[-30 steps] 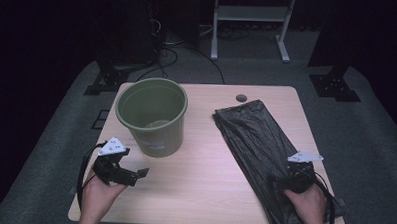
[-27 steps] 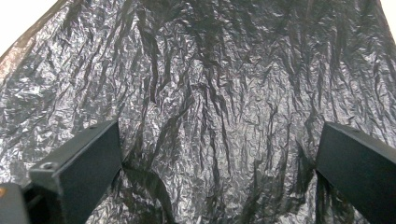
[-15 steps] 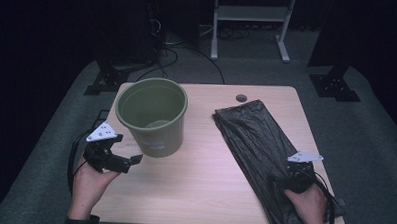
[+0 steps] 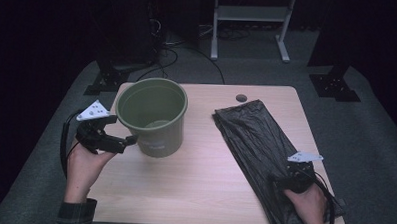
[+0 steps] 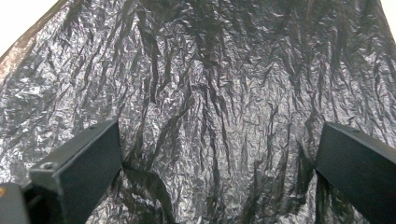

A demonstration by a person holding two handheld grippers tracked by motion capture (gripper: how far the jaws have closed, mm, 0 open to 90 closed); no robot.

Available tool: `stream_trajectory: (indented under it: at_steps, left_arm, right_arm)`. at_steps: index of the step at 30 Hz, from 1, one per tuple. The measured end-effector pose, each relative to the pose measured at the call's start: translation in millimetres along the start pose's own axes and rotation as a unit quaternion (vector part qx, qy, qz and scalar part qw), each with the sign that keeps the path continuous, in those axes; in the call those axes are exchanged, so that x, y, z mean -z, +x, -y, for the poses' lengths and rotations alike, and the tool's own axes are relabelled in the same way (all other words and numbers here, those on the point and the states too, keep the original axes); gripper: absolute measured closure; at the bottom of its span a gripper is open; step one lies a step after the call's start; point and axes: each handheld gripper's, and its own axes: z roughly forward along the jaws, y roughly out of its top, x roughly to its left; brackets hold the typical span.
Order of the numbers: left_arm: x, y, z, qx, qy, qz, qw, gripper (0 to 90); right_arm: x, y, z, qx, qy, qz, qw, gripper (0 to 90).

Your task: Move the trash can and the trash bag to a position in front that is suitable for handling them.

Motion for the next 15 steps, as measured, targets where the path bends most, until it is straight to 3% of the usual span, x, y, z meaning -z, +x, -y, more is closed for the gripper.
stream_trajectory:
  at_steps: [8,15]
  left_arm:
    - [-4.7,12.9,-16.4,0.006,0.004,-0.009,0.9999,0.0]
    - [-15.2,29.3,-20.5,0.02,0.013,-0.023,0.9994,0.0]
  right_arm:
    - [0.0,0.0,0.0,0.0,0.0,0.0,1.0,0.0]
    - [0.0,0.0,0.0,0.0,0.0,0.0,1.0,0.0]
